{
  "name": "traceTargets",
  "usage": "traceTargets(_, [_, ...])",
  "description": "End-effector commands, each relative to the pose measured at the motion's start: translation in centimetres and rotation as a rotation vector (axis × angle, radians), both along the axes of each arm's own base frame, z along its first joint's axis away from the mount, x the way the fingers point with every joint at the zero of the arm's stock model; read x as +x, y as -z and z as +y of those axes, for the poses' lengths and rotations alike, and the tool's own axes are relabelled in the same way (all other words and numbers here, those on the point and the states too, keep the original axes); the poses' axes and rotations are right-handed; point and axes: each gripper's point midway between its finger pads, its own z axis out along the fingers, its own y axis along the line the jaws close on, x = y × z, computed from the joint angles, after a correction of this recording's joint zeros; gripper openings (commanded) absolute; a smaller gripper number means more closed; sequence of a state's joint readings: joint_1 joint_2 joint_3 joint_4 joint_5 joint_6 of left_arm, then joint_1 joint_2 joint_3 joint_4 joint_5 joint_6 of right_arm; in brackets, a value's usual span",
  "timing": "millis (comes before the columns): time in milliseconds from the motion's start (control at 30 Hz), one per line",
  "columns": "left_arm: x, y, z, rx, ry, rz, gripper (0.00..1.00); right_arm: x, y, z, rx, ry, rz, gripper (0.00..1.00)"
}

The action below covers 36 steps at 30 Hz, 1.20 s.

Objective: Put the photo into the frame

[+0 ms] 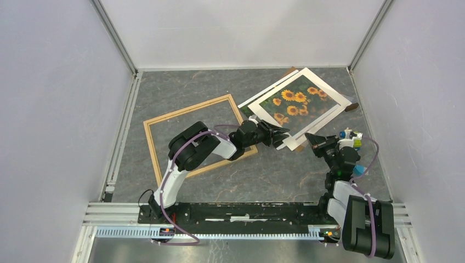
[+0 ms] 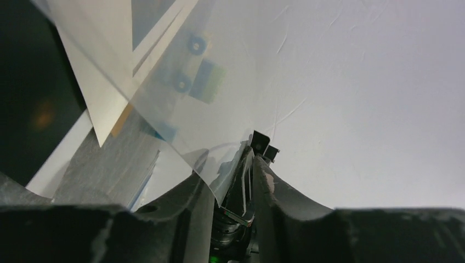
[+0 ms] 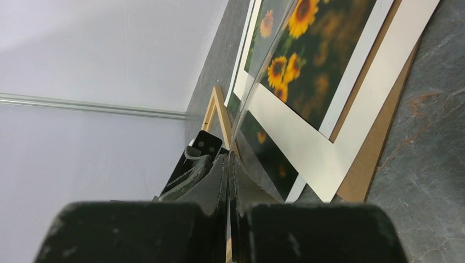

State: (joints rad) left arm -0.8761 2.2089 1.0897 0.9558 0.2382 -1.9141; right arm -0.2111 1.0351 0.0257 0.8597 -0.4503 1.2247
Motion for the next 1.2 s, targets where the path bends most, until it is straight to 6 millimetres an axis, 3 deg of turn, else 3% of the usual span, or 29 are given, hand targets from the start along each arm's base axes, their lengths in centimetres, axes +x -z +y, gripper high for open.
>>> traceTargets(0, [1.1, -2.3, -0.1, 0.037, 0.011, -0.134, 0.34, -0.5, 0.7, -0.7, -0.078, 0.035, -0.002, 0.0])
traceTargets(200, [1.8, -2.4, 0.7, 0.154, 0.023, -0.216, 0.2, -0.6, 1.3, -1.9, -0.142, 0.099, 0.019, 0.02])
traceTargets(367, [2.1, -3.0, 0.2, 0.128, 0.039, -0.222, 0.29, -1.0, 2.1, -2.0, -0.126, 0.112, 0.037, 0.03])
traceTargets(600, [2.6, -3.2, 0.3, 0.094, 0.035, -0.21, 0.22, -1.0, 1.7, -1.8, -0.138, 0.098, 0.021, 0.03])
traceTargets(833, [2.9, -3.5, -0.1, 0.066, 0.046, -0.207, 0.35, -1.0, 1.6, -1.7, -0.137, 0.089, 0.02, 0.02])
traceTargets(1167, [4.2, -4.0, 0.2, 0.003, 0.023, -0.199, 0.34, -1.4, 1.6, -0.5, -0.099, 0.027, 0.02, 0.0])
